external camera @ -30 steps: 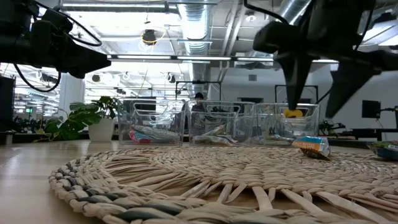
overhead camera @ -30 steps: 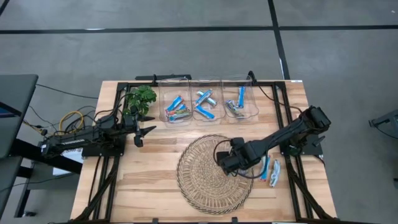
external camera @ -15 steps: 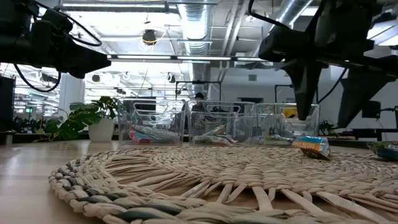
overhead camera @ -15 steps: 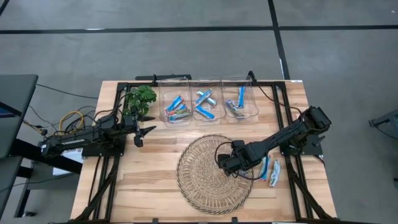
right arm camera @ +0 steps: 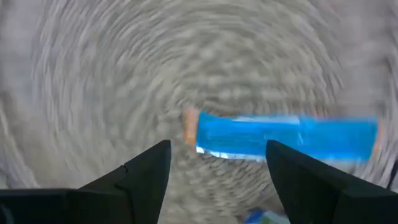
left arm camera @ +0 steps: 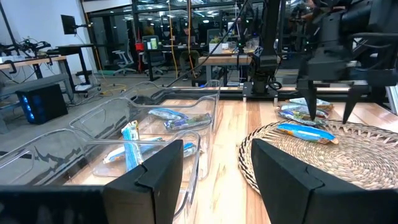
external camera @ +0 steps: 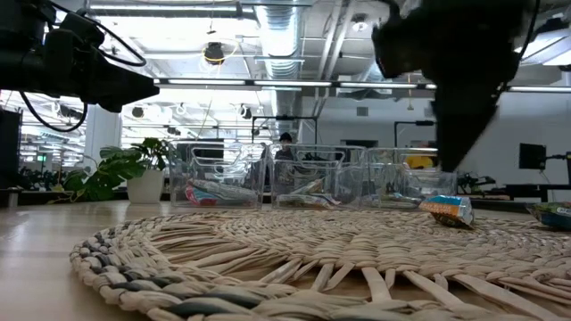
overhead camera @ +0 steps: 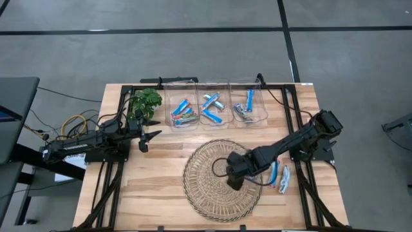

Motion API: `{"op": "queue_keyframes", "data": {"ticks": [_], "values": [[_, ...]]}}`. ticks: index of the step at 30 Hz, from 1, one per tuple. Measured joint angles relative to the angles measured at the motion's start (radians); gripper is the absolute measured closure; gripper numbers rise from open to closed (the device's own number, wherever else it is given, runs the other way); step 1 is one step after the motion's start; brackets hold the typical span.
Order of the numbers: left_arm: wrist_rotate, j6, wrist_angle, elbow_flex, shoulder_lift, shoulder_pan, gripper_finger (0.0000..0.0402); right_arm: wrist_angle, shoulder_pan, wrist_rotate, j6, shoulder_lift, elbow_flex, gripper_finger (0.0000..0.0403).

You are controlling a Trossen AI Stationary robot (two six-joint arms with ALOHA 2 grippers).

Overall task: Pick and place Granola Bars by type
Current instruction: Put the yellow granola bar into the middle transparent bin

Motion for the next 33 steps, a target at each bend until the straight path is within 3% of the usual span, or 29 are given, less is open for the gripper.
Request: {"op": "queue_keyframes", "data": {"ticks": [7, 12, 22, 33], "values": [[0.0, 0.0, 0.0, 0.0, 0.0, 0.0, 0.0218, -0.038, -0.012, -0.042, -0.825, 0.0, 0.035, 0.0148], [0.0, 0.0, 0.0, 0.0, 0.0, 0.0, 0.0218, -0.063, -0.011, -0.038, -1.182, 0.0, 0.031, 0.0148], [0.0, 0.0, 0.0, 0.0, 0.0, 0.0, 0.0218, -0.025, -0.024, 0.042, -1.457, 0.0, -0.069, 0.0148], [0.0, 0.0, 0.0, 0.0, 0.0, 0.0, 0.0218, 0.091, -0.065, 0.114, -1.49, 0.0, -0.17, 0.0156]]}}
